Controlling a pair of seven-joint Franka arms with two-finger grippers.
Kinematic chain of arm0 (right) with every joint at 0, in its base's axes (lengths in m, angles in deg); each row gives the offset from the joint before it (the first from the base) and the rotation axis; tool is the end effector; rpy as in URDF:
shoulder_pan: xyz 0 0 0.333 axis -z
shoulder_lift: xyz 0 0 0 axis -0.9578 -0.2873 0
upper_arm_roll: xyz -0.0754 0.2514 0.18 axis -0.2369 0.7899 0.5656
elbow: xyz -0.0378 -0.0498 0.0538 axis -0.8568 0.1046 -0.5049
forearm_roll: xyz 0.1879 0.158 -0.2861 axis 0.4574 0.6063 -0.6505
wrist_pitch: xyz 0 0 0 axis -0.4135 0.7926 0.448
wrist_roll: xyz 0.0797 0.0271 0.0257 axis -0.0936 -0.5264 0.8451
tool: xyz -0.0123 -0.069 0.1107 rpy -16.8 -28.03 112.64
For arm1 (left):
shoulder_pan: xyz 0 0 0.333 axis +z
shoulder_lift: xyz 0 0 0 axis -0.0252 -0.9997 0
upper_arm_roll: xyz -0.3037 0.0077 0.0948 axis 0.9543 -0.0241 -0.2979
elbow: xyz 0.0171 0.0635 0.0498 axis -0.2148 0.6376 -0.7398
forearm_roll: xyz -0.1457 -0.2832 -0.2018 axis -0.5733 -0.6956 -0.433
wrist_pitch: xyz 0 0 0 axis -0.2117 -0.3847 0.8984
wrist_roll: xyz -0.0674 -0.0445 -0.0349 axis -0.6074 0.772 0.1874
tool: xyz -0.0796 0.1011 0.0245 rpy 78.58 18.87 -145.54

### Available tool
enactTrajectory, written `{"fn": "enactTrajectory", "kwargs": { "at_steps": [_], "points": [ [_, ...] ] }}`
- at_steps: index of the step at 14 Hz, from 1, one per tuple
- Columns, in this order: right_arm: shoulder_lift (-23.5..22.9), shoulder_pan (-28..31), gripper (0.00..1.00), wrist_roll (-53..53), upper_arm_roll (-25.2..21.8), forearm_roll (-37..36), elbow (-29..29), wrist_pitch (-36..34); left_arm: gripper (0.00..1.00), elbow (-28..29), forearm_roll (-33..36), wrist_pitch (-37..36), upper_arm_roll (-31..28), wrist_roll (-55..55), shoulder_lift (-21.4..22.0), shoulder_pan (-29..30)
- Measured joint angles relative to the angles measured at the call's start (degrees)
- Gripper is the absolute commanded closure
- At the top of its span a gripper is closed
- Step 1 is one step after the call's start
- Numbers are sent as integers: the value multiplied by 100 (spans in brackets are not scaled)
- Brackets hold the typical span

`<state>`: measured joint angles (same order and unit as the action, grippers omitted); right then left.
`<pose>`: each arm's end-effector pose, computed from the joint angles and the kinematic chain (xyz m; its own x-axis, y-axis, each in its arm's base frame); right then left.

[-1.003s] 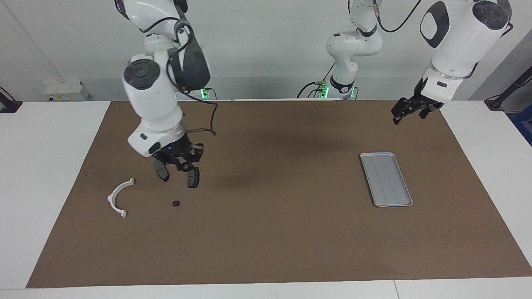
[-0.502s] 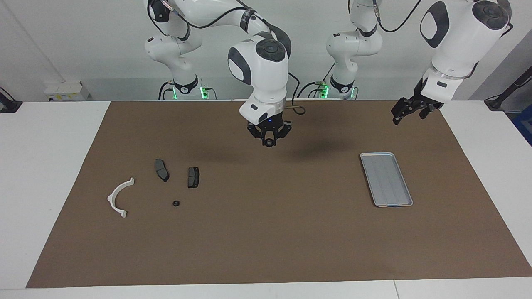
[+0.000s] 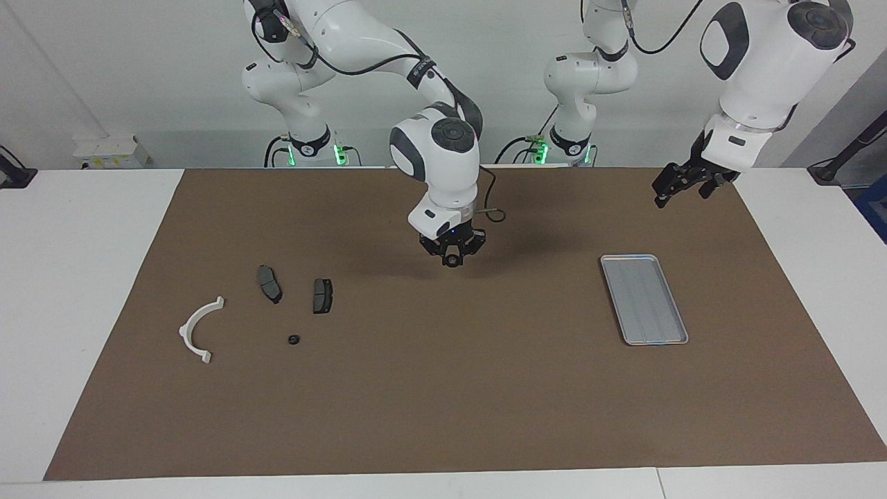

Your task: Pick bearing gear from pile to tray

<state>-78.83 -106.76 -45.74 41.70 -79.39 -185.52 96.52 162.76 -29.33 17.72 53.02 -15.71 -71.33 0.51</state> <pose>0.5245 0.3931 0.3594 0.9992 -0.0322 0.0234 -0.0317 -0.9992 -0.0234 0.5291 -0.0274 0.5672 0.9893 0.1376 -0.0487 0.1365 -0.9903 -0.0254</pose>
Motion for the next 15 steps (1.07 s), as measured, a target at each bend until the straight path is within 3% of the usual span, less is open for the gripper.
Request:
{"fn": "enactTrajectory", "kwargs": {
  "at_steps": [12, 13, 14, 15],
  "points": [
    [-397, -57, 100, 1, -53, 0, -689, 1217, 0, 0, 0, 0, 0, 0, 0, 0],
    [-404, -57, 93, 1, -54, 0, -693, 1217, 0, 0, 0, 0, 0, 0, 0, 0],
    [-403, -57, 6, 1, -54, 0, -691, 1217, 0, 0, 0, 0, 0, 0, 0, 0],
    [-401, -54, 0, 1, -57, 0, -683, 1216, 0, 0, 0, 0, 0, 0, 0, 0]
  ]
}}
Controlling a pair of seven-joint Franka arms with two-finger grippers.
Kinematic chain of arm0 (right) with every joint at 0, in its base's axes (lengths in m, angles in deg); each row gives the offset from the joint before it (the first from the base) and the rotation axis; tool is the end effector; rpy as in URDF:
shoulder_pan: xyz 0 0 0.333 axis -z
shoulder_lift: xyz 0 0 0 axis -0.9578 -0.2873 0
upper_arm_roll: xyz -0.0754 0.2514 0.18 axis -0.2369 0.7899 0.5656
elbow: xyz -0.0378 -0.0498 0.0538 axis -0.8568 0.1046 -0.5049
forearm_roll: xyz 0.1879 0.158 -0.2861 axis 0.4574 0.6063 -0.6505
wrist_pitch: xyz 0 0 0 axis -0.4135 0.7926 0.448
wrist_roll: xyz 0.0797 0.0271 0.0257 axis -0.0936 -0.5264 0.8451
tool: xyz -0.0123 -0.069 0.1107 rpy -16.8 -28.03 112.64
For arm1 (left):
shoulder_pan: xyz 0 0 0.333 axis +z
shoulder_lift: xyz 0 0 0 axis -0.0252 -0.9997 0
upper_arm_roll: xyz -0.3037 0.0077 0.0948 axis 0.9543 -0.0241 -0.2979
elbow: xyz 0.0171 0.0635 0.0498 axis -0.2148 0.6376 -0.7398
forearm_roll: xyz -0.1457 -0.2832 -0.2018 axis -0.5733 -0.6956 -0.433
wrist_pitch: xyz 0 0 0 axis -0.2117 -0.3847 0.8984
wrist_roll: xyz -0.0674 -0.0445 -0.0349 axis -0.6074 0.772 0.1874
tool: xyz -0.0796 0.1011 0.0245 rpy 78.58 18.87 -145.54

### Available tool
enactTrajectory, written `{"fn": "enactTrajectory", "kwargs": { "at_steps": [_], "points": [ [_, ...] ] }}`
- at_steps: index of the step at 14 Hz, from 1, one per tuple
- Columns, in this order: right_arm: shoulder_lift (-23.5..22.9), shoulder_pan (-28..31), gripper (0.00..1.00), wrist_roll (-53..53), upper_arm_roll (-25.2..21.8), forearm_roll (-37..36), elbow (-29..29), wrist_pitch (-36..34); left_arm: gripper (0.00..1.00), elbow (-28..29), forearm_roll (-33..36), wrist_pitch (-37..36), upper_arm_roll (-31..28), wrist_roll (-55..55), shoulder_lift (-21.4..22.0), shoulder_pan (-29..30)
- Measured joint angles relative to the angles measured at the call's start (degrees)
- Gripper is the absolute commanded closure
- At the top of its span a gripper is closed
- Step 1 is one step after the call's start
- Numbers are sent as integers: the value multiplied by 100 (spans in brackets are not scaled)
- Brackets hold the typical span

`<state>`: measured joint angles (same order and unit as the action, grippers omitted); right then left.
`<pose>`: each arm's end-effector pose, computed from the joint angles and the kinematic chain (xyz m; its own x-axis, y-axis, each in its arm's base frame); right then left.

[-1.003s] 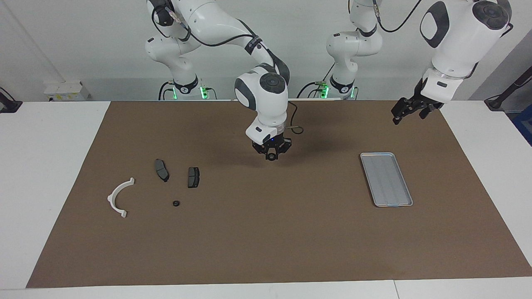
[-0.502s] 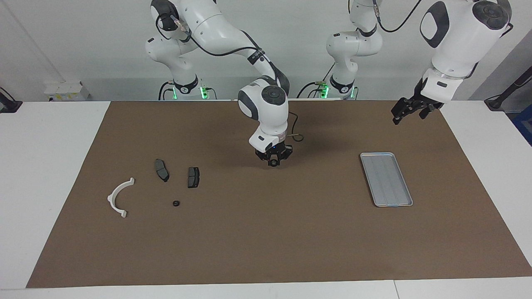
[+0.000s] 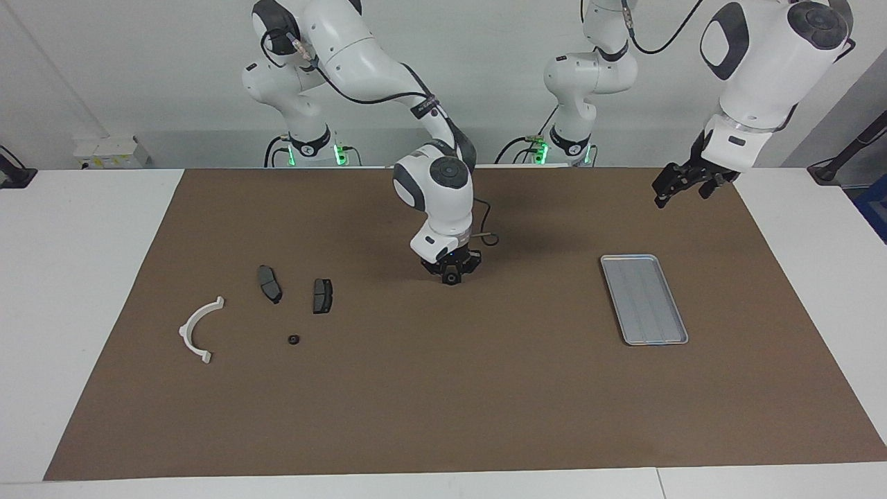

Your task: Pick bearing gear from pile to tray

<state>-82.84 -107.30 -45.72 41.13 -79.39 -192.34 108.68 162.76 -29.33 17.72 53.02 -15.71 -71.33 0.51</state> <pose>0.5188 0.3913 0.2806 0.9988 -0.0304 0.0394 -0.0288 -0.9988 -0.0403 0.5291 -0.0274 0.5672 0.9893 0.1376 -0.0487 0.1365 -0.9903 -0.0254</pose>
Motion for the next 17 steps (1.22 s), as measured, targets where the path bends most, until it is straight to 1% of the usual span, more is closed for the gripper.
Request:
{"fn": "enactTrajectory", "kwargs": {
  "at_steps": [2, 3, 5, 6, 8, 11, 13, 15, 17],
  "points": [
    [65, 85, 0, 9, -27, 4, 117, -197, 0, 0, 0, 0, 0, 0, 0, 0],
    [154, 213, 0, 10, -35, 5, 326, -623, 0, 0, 0, 0, 1, 0, 0, 0],
    [410, 619, 0, -214, -36, 49, 1029, -1813, 0, 0, 0, -7, 10, 0, 0, -3],
    [563, 881, 0, -543, -39, 140, 1386, -2311, 0, 0, 0, -7, 16, 0, 1, -6],
    [831, 1525, 0, -1536, -45, 251, 1783, -2904, 0, 0, -4, -3, 46, 1, 2, -36],
    [905, 2421, 0, -3142, -53, 283, 1834, -3002, 0, 2, -34, 18, 94, -1, 4, -197],
    [826, 2822, 0, -3925, -59, 282, 1731, -2936, 0, 62, -48, 204, 104, -252, 7, -514],
    [744, 3090, 0, -4415, -66, 275, 1420, -2509, 0, 254, -198, 503, 117, -681, 10, -890],
    [668, 3202, 0, -4558, -67, 255, 1045, -1971, 0, 470, -299, 756, 127, -1302, 0, -1238]
  ]
}}
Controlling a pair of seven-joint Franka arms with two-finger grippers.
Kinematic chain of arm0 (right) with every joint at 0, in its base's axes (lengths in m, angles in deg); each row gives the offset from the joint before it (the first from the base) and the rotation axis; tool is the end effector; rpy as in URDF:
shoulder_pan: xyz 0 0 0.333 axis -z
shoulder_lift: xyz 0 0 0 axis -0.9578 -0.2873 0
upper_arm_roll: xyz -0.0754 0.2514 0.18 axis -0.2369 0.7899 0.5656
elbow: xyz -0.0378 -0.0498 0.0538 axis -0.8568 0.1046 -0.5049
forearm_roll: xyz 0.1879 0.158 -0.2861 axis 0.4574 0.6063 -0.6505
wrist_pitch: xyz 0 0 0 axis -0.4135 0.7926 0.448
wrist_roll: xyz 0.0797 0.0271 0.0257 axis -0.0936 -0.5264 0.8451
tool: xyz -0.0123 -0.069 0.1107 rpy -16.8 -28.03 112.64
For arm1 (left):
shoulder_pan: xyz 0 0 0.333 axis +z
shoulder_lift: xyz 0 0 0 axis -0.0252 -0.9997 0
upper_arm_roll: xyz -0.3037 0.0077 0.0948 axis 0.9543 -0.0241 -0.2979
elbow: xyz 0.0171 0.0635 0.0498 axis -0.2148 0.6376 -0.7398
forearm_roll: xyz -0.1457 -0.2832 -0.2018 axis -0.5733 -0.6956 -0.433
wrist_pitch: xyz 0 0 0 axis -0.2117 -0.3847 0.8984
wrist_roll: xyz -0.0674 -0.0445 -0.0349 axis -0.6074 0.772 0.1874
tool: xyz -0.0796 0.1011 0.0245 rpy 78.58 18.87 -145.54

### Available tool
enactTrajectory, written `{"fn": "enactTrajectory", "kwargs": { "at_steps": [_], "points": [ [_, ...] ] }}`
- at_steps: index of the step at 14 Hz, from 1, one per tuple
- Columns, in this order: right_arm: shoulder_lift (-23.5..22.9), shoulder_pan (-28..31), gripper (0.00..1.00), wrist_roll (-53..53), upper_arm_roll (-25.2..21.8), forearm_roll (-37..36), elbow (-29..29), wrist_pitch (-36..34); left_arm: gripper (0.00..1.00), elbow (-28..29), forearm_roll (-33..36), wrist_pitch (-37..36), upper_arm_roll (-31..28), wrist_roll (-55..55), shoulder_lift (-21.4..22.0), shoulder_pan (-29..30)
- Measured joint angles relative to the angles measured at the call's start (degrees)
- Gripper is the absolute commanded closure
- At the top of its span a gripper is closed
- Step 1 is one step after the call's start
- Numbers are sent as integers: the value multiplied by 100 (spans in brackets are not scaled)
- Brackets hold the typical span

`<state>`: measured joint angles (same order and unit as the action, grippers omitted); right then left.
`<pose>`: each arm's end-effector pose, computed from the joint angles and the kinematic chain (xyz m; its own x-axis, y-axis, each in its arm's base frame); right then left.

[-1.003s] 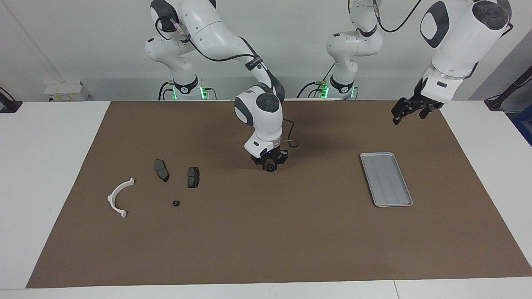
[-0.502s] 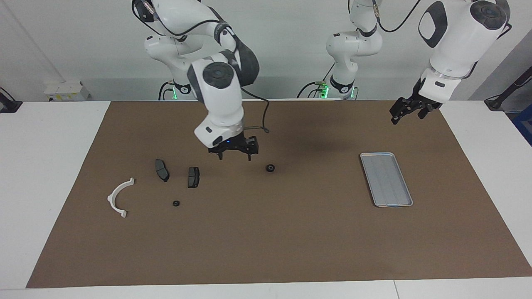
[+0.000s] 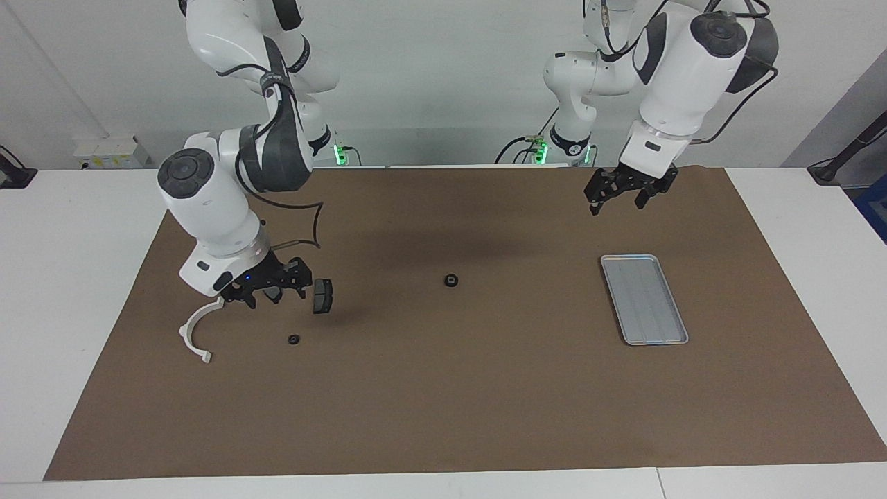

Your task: Pick bearing gear from pile to tray

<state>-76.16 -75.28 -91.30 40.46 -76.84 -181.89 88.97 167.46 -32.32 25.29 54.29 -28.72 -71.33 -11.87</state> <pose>0.6478 0.0512 0.4066 0.9847 0.1736 0.0135 0.1740 -0.9843 -0.0310 0.5150 -0.1602 0.5407 0.9910 0.1329 -0.0170 0.1334 -0.9906 0.0312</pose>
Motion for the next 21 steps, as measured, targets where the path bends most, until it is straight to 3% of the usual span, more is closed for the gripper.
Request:
{"fn": "enactTrajectory", "kwargs": {
  "at_steps": [4, 9, 14, 21],
  "points": [
    [-294, 20, 0, -3, -10, -17, -384, 895, 0, 253, -20, 795, 9, -1370, -408, -772],
    [-667, 70, 0, -4, -16, -17, -422, 1266, 0, 371, -21, 1764, 1, -2428, -1195, -1524],
    [-727, 84, 1, -4, -11, -17, -724, 1653, 0, 207, 162, 2965, -4, -3481, -2534, -2362],
    [-727, 66, 3, -4, 26, -17, -868, 1753, 0, 129, 174, 3047, -40, -3703, -2760, -2490]
  ]
}}
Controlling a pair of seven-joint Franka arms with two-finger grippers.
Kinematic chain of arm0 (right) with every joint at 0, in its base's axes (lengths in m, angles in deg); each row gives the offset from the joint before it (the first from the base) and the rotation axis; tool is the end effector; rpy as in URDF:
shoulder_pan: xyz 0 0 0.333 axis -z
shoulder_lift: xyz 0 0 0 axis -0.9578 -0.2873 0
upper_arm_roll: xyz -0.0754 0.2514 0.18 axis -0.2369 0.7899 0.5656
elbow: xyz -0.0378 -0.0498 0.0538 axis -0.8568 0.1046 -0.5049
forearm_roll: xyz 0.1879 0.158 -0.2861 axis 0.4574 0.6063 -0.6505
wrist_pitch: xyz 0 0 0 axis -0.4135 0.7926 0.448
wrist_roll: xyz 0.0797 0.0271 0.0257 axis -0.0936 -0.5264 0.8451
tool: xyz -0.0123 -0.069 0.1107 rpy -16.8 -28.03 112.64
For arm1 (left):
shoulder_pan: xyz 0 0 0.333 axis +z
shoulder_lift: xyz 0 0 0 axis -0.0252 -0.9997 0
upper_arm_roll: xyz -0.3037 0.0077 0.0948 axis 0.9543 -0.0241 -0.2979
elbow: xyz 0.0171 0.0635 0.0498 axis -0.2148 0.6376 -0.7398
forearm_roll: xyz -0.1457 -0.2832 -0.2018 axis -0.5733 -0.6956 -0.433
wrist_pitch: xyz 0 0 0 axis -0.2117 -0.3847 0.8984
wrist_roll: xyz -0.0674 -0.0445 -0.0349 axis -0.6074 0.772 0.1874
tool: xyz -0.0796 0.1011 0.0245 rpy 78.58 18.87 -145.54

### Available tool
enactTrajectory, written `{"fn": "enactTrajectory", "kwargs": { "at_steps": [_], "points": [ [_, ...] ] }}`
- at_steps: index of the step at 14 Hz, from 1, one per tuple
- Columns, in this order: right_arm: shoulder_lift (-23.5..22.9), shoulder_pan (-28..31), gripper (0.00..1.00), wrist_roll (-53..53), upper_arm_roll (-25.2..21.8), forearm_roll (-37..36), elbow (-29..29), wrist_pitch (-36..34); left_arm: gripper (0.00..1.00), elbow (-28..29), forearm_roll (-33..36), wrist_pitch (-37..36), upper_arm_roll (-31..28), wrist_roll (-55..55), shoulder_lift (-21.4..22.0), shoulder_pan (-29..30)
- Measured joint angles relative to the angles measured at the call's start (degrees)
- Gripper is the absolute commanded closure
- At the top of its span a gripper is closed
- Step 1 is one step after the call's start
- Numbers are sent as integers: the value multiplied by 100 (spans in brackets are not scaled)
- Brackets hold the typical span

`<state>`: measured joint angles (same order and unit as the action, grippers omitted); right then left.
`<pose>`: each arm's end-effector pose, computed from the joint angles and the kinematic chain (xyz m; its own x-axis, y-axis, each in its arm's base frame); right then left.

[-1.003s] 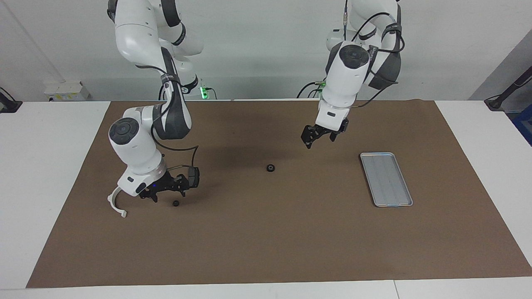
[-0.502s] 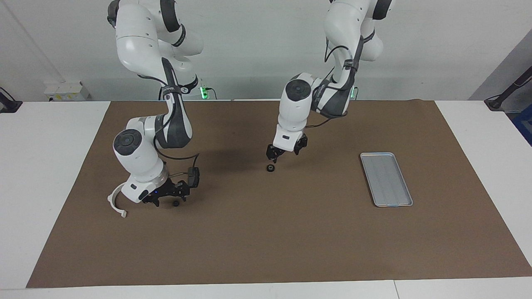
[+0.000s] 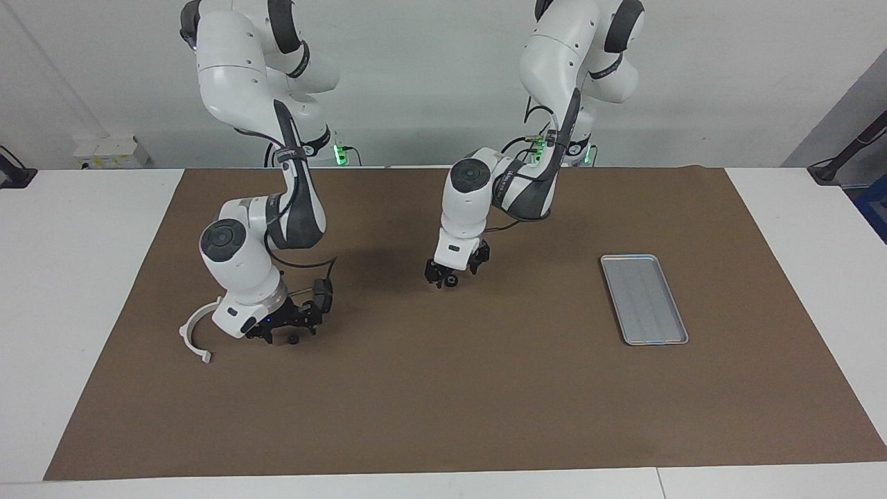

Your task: Pick bearing gear from pile to tray

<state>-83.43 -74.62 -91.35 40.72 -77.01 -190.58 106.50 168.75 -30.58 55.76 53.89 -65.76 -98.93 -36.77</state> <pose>0.6519 0.0466 0.2835 0.9860 0.1614 0.0412 0.1628 -0.9862 -0.0310 0.4859 -0.4239 0.2880 0.9371 0.3488 -0.0135 0.3490 -0.9364 0.0364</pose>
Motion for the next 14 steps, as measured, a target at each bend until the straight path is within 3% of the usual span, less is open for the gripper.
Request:
{"fn": "enactTrajectory", "kwargs": {
  "at_steps": [1, 2, 3, 4, 5, 10, 14],
  "points": [
    [0, 0, 8, 0, 0, 0, -24, 23, 6, -1, 0, -5, -5, -52, -64, -52],
    [0, 0, 21, 0, 0, 0, -41, 37, 31, -11, 1, -11, -5, -113, -108, -83],
    [0, 0, 48, 0, 0, 0, -57, 45, 65, -34, 4, -27, -8, -142, -125, -90],
    [0, 0, 83, 0, 0, 0, -80, 56, 89, -63, 4, -71, -19, -148, -125, -90],
    [0, 0, 100, 0, 0, 0, -95, 60, 100, -95, 5, -135, -31, -152, -125, -90],
    [67, -20, 100, 0, 4, -95, -12, -166, 100, -169, 7, -193, -50, -263, -125, -90],
    [345, -248, 100, 11, 15, -432, 1009, -1679, 100, -188, 28, -361, -145, -333, -89, -75]
  ]
}}
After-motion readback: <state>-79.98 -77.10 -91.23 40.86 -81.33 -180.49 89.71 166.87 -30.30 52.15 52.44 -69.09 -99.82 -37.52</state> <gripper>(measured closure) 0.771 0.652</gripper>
